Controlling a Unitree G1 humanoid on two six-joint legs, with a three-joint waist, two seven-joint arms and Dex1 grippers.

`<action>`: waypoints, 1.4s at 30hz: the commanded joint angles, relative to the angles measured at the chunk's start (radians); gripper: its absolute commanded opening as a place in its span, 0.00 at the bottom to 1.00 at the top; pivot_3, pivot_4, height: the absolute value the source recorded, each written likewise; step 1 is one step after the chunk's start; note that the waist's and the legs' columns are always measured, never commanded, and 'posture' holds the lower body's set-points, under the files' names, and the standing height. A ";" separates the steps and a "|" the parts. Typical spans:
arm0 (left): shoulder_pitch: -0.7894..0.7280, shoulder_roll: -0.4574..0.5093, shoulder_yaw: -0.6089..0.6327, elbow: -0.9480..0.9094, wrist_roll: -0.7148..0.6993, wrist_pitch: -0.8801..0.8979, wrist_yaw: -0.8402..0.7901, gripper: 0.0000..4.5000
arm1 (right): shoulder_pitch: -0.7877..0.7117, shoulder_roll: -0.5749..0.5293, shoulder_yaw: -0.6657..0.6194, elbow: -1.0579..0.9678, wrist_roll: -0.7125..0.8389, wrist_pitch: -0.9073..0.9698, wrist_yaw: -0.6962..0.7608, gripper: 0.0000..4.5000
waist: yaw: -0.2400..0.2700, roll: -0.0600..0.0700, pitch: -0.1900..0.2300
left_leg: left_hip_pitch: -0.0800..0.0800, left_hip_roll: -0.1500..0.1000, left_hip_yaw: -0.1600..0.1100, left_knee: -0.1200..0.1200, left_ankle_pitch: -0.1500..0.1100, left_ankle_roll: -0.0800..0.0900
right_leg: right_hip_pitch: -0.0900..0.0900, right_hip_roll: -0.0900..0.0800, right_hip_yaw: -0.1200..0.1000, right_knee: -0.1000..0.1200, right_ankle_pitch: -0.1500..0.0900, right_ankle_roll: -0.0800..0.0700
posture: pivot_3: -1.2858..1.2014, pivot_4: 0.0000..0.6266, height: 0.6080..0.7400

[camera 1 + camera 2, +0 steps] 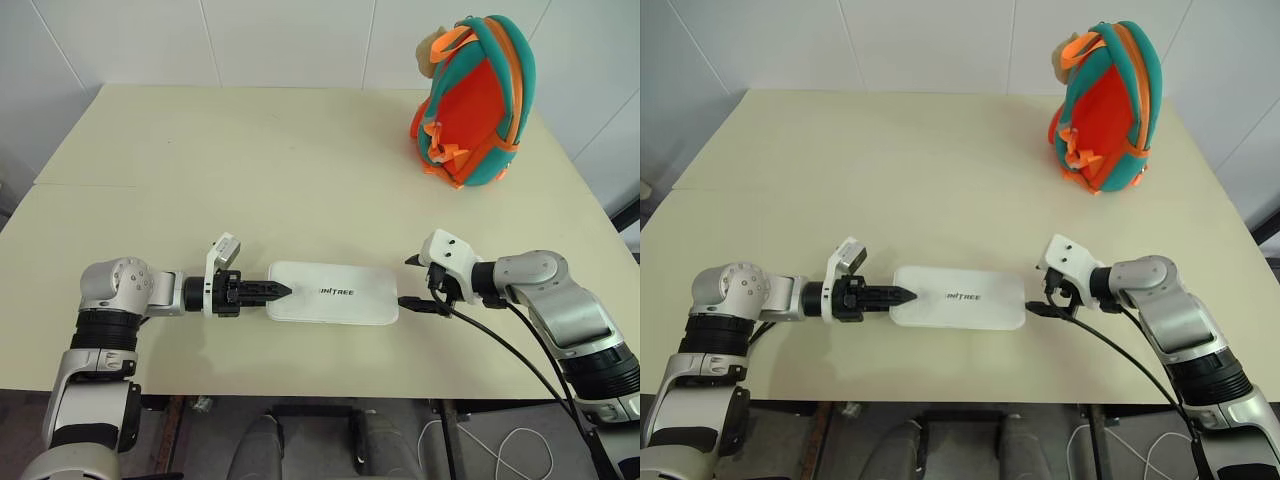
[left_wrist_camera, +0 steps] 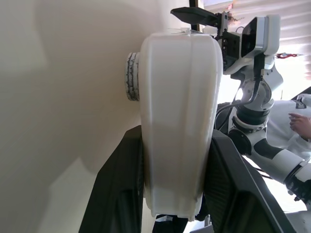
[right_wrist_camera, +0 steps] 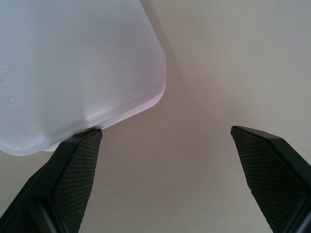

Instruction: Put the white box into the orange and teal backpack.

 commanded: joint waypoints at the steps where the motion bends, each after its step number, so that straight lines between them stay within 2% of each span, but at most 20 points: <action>1: 0.007 0.009 -0.049 -0.040 0.031 -0.021 -0.009 0.28 | -0.006 -0.001 -0.033 -0.039 0.022 -0.009 0.000 1.00 | 0.000 0.000 0.000 | 0.000 0.000 0.000 0.000 0.000 0.000 | 0.000 0.000 0.000 0.000 0.000 0.000 | 0.52 0.24 1.00; 9: 0.014 0.023 -0.014 -0.065 0.004 -0.026 -0.036 0.28 | -0.016 0.021 -0.120 -0.043 0.051 0.022 -0.071 1.00 | 0.000 0.000 0.000 | 0.000 0.000 0.000 0.000 0.000 0.000 | 0.000 0.000 0.000 0.000 0.000 0.000 | 0.52 0.24 1.00; 13: 0.014 -0.002 0.138 -0.077 -0.063 0.017 -0.002 0.28 | -0.055 0.090 -0.251 -0.026 0.066 0.065 -0.245 1.00 | -0.003 0.000 0.000 | 0.000 0.000 0.000 0.000 0.000 0.000 | -0.001 0.000 0.000 0.000 0.000 0.000 | 0.52 0.24 1.00; 19: 0.022 -0.060 0.251 -0.106 -0.082 0.072 0.081 0.28 | -0.145 0.175 -0.346 0.040 0.059 0.073 -0.428 1.00 | -0.001 0.000 0.000 | -0.001 0.000 -0.001 -0.001 0.000 0.000 | -0.001 0.000 0.000 0.000 0.000 0.000 | 0.52 0.24 1.00; 28: 0.022 -0.151 0.357 -0.160 -0.124 0.118 0.188 0.28 | -0.436 0.232 -0.391 0.467 -0.028 -0.198 -0.688 1.00 | -0.005 0.000 0.000 | -0.001 0.000 0.000 -0.005 0.000 0.000 | -0.002 0.000 0.000 0.000 0.000 0.000 | 0.52 0.24 1.00; 37: 0.076 -0.162 0.406 -0.209 -0.218 0.118 0.291 0.28 | -0.635 0.222 -0.401 0.877 -0.069 -0.467 -0.830 1.00 | -0.011 0.000 0.000 | -0.001 0.000 0.001 -0.009 0.000 -0.001 | -0.004 0.000 0.001 -0.003 0.000 0.000 | 0.52 0.24 1.00; 42: 0.094 -0.170 0.424 -0.225 -0.269 0.118 0.346 0.28 | -0.704 0.229 -0.407 1.062 -0.066 -0.555 -0.846 1.00 | -0.015 0.000 0.000 | -0.001 0.000 0.001 -0.009 0.000 -0.001 | -0.003 0.000 0.001 -0.003 0.000 0.000 | 0.52 0.24 1.00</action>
